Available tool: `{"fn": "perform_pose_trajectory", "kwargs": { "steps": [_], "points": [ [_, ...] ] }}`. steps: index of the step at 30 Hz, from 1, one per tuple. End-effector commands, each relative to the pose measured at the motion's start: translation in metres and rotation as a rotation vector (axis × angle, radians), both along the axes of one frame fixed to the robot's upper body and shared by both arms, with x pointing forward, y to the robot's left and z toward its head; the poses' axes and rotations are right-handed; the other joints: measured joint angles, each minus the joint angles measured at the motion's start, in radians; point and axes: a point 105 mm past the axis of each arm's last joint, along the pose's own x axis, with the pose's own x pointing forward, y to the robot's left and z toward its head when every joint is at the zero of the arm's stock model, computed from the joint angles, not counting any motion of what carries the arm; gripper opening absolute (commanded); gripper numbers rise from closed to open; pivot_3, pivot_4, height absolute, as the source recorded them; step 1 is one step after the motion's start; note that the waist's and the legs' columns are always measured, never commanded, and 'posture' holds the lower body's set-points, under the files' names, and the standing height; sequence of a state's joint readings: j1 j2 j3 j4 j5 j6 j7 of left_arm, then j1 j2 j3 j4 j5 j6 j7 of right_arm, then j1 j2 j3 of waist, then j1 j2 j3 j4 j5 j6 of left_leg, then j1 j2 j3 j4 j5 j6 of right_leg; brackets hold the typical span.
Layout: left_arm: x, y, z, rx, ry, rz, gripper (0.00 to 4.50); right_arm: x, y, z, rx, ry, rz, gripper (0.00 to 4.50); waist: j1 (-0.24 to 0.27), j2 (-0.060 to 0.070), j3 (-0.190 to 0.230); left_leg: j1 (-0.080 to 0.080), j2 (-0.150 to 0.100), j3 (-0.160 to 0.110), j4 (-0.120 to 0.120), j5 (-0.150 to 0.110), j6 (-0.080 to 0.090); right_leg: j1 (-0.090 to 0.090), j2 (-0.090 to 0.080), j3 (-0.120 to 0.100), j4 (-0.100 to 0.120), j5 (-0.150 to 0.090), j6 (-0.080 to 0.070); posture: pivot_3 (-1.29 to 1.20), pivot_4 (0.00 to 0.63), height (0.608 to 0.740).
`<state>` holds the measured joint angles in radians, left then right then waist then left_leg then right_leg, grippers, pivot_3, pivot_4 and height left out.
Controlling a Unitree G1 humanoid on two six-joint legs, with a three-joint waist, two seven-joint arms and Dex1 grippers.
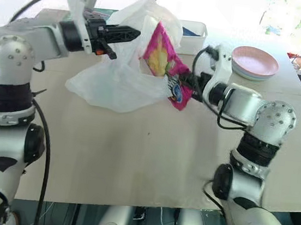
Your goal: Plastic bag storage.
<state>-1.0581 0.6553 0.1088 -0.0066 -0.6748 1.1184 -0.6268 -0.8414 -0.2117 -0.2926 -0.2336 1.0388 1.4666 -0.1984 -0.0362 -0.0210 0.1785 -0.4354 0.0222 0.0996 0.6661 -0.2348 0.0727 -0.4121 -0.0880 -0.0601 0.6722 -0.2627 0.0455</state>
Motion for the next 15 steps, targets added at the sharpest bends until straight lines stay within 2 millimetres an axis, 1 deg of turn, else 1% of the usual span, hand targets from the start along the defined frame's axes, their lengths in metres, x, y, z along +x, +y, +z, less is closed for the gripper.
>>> {"fn": "perform_pose_trajectory", "kwargs": {
  "steps": [1,3,5,6,9,12,13,15],
  "points": [
    [-0.009,0.005,0.018,-0.098,0.046,-0.036,0.0,-0.011,0.013,0.016,-0.213,-0.328,0.032,0.08,-0.003,0.0,0.0,0.0,0.0,0.001,0.0,0.0,0.0,-0.001,0.0,0.001,0.0,0.0,0.0,0.0,0.15,0.74],
    [-0.016,0.012,0.017,-0.121,0.105,-0.062,0.0,-0.015,0.017,0.011,-0.348,-0.45,0.07,0.08,-0.007,0.0,0.0,-0.001,0.0,0.002,0.0,0.0,0.0,-0.003,0.001,0.002,0.0,0.0,0.0,0.0,0.15,0.74],
    [-0.028,0.026,0.015,-0.128,0.159,-0.086,0.0,-0.02,0.024,0.01,-0.438,-0.584,0.117,0.08,-0.009,0.0,0.0,-0.001,0.001,0.002,0.0,0.0,0.0,-0.003,0.002,0.002,0.0,0.0,0.0,0.0,0.15,0.74],
    [-0.029,0.033,0.012,-0.099,0.17,-0.058,0.0,-0.025,0.031,0.013,-0.498,-0.693,0.162,0.08,-0.01,0.0,0.0,-0.001,0.002,0.003,0.0,0.0,0.0,-0.004,0.002,0.003,0.0,0.0,0.001,0.0,0.15,0.74],
    [-0.022,0.049,-0.001,0.013,0.171,0.051,0.0,-0.034,0.045,0.02,-0.584,-0.886,0.245,0.08,-0.005,0.0,0.0,0.001,0.002,0.003,0.0,0.0,-0.001,-0.003,0.003,0.003,0.0,0.0,0.001,0.0,0.15,0.74],
    [-0.022,0.052,-0.006,0.071,0.176,0.065,0.0,-0.032,0.054,0.022,-0.649,-1.008,0.279,0.08,0.006,-0.001,0.001,0.001,0.001,0.003,0.002,0.0,0.0,-0.001,0.001,0.002,0.001,0.0,0.001,0.0,0.15,0.74],
    [-0.023,0.052,-0.007,0.084,0.173,0.063,0.0,-0.032,0.056,0.023,-0.652,-1.03,0.282,0.08,0.009,-0.002,0.001,0.001,0.001,0.003,0.003,0.0,0.0,-0.001,0.001,0.002,0.001,0.0,0.001,0.0,0.15,0.74],
    [-0.024,0.049,-0.008,0.105,0.171,0.058,0.0,-0.032,0.063,0.023,-0.725,-1.128,0.324,0.08,0.016,-0.003,0.001,0.001,0.001,0.002,0.004,0.0,0.0,-0.001,0.0,0.002,0.002,0.0,0.001,0.0,0.15,0.74]
  ]
}}
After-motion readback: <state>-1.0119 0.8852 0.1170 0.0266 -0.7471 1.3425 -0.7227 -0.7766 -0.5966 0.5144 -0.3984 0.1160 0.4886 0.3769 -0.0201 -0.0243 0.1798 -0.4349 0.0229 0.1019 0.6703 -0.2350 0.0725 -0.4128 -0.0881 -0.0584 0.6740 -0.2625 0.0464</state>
